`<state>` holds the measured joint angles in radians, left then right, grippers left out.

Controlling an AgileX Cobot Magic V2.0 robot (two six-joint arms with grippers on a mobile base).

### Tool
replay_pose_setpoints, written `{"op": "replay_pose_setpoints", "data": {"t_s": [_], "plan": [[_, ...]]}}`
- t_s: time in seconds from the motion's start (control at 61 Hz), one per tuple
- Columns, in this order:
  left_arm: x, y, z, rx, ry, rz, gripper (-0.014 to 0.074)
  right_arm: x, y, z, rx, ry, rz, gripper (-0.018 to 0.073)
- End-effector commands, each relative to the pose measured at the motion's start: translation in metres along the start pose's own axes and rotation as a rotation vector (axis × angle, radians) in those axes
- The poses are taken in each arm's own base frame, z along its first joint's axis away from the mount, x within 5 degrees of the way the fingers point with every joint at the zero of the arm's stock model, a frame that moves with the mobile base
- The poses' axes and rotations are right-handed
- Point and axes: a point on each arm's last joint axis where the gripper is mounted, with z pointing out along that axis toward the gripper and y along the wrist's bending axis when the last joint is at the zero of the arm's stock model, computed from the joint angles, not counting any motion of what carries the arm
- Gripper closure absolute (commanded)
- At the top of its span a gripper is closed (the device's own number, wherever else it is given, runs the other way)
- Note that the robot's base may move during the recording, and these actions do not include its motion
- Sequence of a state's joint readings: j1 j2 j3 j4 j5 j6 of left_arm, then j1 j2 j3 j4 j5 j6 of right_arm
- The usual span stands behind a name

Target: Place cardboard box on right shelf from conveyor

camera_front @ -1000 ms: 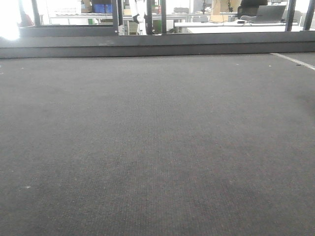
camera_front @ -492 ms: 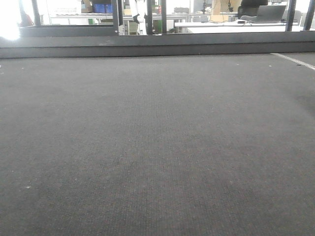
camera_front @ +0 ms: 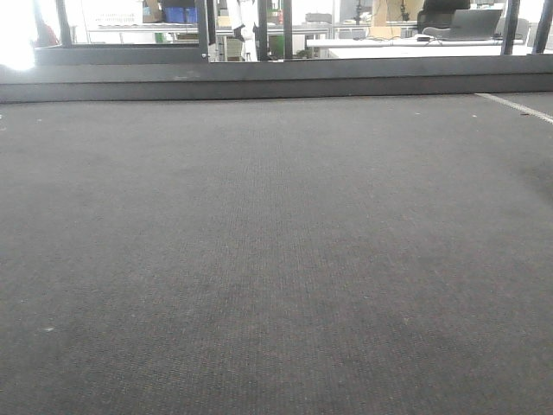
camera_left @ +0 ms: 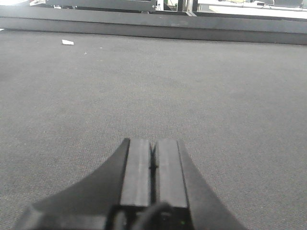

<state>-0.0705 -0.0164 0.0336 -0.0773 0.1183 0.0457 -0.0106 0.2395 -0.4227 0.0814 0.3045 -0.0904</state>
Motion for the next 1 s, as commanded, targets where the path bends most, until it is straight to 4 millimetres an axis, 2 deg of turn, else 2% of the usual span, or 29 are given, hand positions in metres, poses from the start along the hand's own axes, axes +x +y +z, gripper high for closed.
{"op": "replay_pose_setpoints", "data": {"t_s": [0.0, 0.984], "plan": [[-0.006, 0.0003, -0.0004, -0.003, -0.084, -0.006, 0.0713, -0.02, -0.0014, -0.0024, 0.018, -0.138, -0.02, 0.0551], [-0.006, 0.0003, -0.0004, -0.003, -0.084, -0.006, 0.0713, -0.0199, -0.0014, -0.0024, 0.018, -0.137, -0.02, 0.0551]]}}
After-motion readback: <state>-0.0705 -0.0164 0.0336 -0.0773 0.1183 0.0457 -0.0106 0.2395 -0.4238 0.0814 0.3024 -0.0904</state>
